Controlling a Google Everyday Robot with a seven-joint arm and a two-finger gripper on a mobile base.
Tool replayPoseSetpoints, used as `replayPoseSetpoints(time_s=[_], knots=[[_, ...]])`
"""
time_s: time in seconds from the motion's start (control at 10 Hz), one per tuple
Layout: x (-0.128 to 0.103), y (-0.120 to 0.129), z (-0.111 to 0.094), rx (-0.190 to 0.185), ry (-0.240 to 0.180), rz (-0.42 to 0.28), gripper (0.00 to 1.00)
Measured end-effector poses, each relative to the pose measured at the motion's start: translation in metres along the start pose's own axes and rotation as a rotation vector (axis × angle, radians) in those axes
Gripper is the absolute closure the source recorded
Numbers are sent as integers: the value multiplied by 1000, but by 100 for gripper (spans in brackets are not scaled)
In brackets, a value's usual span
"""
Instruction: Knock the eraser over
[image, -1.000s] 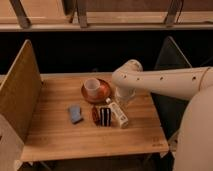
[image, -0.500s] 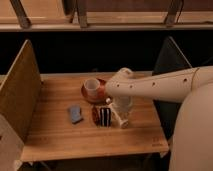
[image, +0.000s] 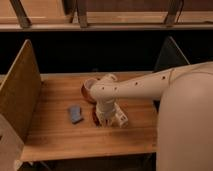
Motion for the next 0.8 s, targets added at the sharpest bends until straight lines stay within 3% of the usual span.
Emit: replayPoseSetpoints(time_s=[0.2, 0.3, 0.7, 0.8], knots=[[-20, 20, 6, 2, -17, -80, 100], [-35, 25, 3, 24, -50, -118, 100], [-91, -4, -42, 189, -281, -179, 100], [-97, -10, -51, 202, -322, -167, 100]])
